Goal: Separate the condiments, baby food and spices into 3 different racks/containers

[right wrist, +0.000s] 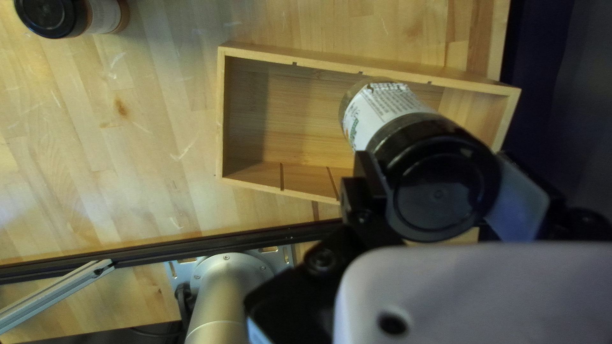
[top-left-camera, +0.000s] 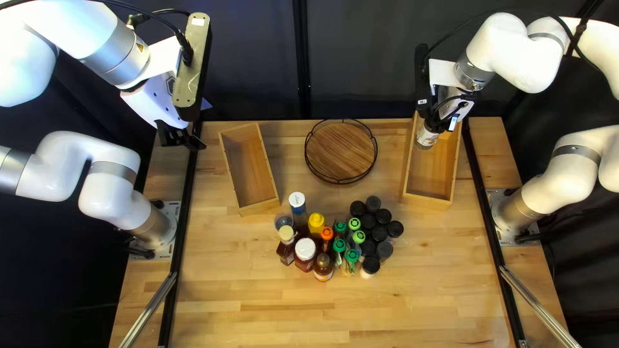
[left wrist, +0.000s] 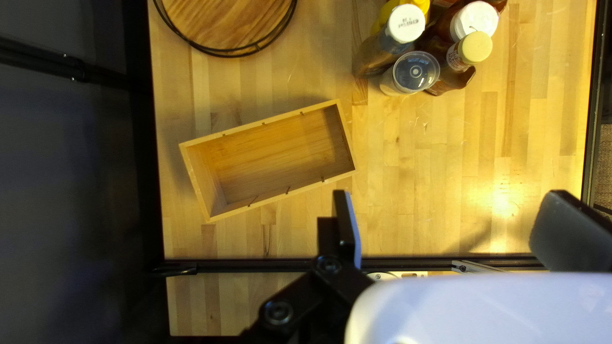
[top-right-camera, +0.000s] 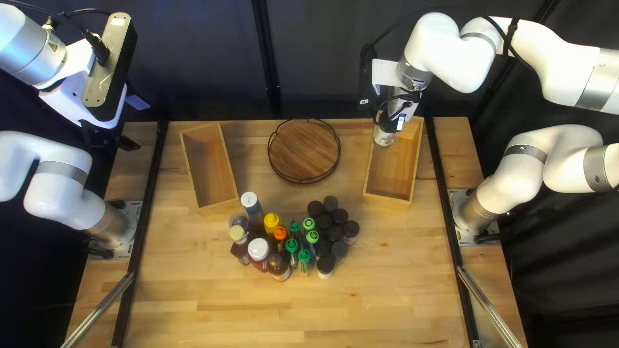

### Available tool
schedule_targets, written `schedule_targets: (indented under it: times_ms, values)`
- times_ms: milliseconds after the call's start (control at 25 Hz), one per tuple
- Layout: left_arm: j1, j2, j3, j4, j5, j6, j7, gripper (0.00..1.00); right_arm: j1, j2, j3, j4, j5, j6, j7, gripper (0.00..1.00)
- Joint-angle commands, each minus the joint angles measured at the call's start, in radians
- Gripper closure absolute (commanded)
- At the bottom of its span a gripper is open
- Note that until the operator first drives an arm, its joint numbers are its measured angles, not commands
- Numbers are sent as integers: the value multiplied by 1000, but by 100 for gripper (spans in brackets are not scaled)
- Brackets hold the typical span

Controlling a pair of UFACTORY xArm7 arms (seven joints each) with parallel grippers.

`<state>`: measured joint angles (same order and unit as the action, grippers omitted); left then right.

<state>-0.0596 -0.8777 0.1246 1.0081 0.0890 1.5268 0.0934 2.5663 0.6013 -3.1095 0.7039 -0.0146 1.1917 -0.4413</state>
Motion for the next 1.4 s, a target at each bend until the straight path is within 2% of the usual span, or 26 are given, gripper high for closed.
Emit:
schedule_targets:
  times_ms: [40, 120, 160, 200, 320, 480, 640, 800, 1040, 1400]
  values:
    - [0, 0, 0, 0, 0, 0, 0, 0, 0, 0, 0, 0, 0, 0, 0, 100]
    - [0, 0, 0, 0, 0, 0, 0, 0, 0, 0, 0, 0, 0, 0, 0, 100]
    - [0, 0, 0, 0, 0, 0, 0, 0, -297, 46, 174, -141, 112, -106, -107, 100]
    - [0, 0, 0, 0, 0, 0, 0, 0, -23, 61, 11, -144, -9, -82, 57, 100]
    - [0, 0, 0, 0, 0, 0, 0, 0, -10, 95, 133, -125, 68, -37, 88, 100]
    - [0, 0, 0, 0, 0, 0, 0, 0, 32, 103, 193, -74, 102, 13, 113, 100]
    - [0, 0, 0, 0, 0, 0, 0, 0, 36, 103, 206, -51, 91, 33, 112, 100]
    - [0, 0, 0, 0, 0, 0, 0, 0, 17, 110, 185, -86, 66, 11, 94, 100]
    - [0, 0, 0, 0, 0, 0, 0, 0, -51, 106, 110, -176, 1, -79, 39, 100]
    - [0, 0, 0, 0, 0, 0, 0, 0, -135, -22, 37, -233, -68, -270, -11, 100]
